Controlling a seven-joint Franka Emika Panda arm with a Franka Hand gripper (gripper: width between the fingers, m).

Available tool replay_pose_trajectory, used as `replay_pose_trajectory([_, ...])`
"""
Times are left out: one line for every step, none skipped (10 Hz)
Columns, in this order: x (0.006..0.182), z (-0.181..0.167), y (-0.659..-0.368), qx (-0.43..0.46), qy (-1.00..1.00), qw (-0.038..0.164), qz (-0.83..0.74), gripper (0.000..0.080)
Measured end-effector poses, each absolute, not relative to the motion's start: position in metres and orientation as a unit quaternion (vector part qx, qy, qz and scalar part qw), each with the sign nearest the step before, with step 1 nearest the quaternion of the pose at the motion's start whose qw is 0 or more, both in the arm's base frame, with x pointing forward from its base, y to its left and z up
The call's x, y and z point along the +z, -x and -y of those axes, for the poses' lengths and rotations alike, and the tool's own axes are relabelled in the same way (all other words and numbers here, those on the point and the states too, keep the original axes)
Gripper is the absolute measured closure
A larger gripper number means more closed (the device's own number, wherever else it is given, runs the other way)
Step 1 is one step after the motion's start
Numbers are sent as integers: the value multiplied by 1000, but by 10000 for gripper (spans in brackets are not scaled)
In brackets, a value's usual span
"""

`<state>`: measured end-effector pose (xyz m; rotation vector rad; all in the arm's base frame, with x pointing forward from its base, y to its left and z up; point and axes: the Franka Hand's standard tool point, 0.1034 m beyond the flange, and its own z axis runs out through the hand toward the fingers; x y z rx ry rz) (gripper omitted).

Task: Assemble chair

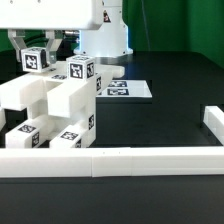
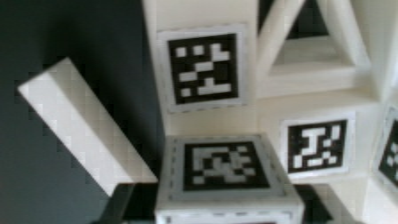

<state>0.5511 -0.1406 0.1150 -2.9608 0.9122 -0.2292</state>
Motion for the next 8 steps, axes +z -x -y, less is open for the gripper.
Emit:
replay_pose_trajectory([115, 141, -552, -75, 934, 21, -348, 518])
replay_pose_trajectory([114, 141, -552, -74, 918, 24, -388, 518])
replay_pose_trajectory([114, 141, -552, -73, 899, 28, -432, 518])
replay_pose_trajectory([114, 141, -552, -71, 876, 31, -475, 518])
replay_pose_trajectory([114, 141, -552, -68, 855, 35, -513, 518])
replay_pose_trajectory([114, 139, -553, -60, 827, 39, -557, 518])
replay_pose_trajectory([114, 137, -554, -55, 812, 42, -580, 518])
replay_pose_trajectory([114, 137, -553, -55, 813, 41, -578, 518])
